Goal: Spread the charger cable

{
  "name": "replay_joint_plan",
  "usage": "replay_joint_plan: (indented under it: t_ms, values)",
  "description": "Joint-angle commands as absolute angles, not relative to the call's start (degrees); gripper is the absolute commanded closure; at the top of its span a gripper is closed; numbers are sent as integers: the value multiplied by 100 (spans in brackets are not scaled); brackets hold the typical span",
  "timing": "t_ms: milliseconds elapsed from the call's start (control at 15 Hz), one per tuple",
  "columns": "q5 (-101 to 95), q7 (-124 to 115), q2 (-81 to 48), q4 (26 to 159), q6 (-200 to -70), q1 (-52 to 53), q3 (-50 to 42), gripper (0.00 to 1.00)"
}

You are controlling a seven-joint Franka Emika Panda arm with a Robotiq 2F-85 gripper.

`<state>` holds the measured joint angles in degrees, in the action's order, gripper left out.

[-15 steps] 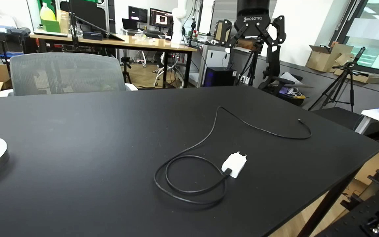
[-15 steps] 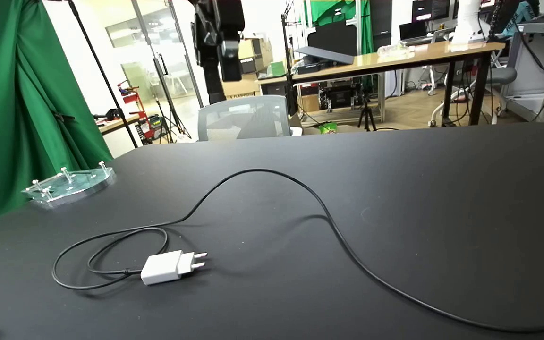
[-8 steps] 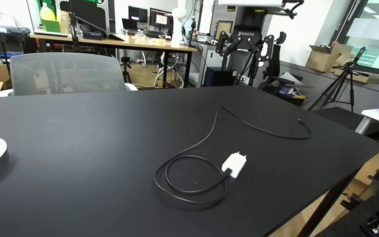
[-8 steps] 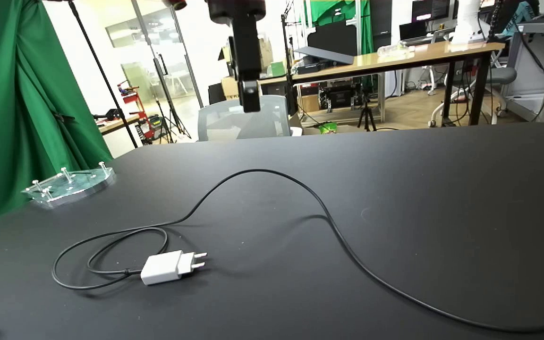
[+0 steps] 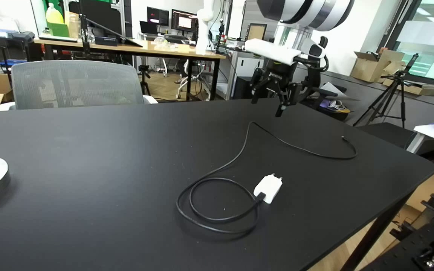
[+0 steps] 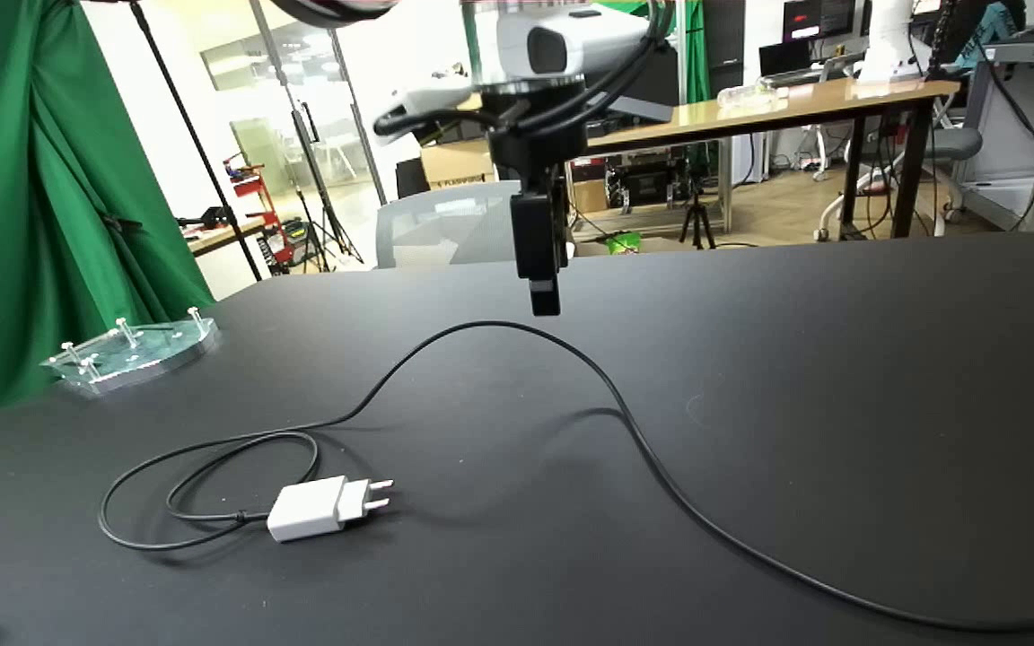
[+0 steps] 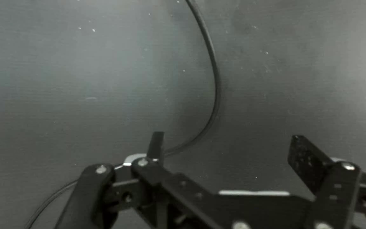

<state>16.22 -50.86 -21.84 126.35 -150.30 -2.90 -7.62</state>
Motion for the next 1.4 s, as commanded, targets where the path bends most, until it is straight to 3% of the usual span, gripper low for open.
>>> replay_joint_plan:
  t_ms: [0,533,600,733,1333]
  values:
    - [1979,-5880,-2612,12371,-15551,-142,-851,0]
    - [1911,-6694,-3156,12222,-15688,101,-941,0]
    - [1868,-6696,-3188,12232,-15695,140,-969,25]
    - [1824,-6672,-3240,12234,-15709,177,-978,31]
    - [1859,-6540,-3169,12282,-15727,175,-897,95]
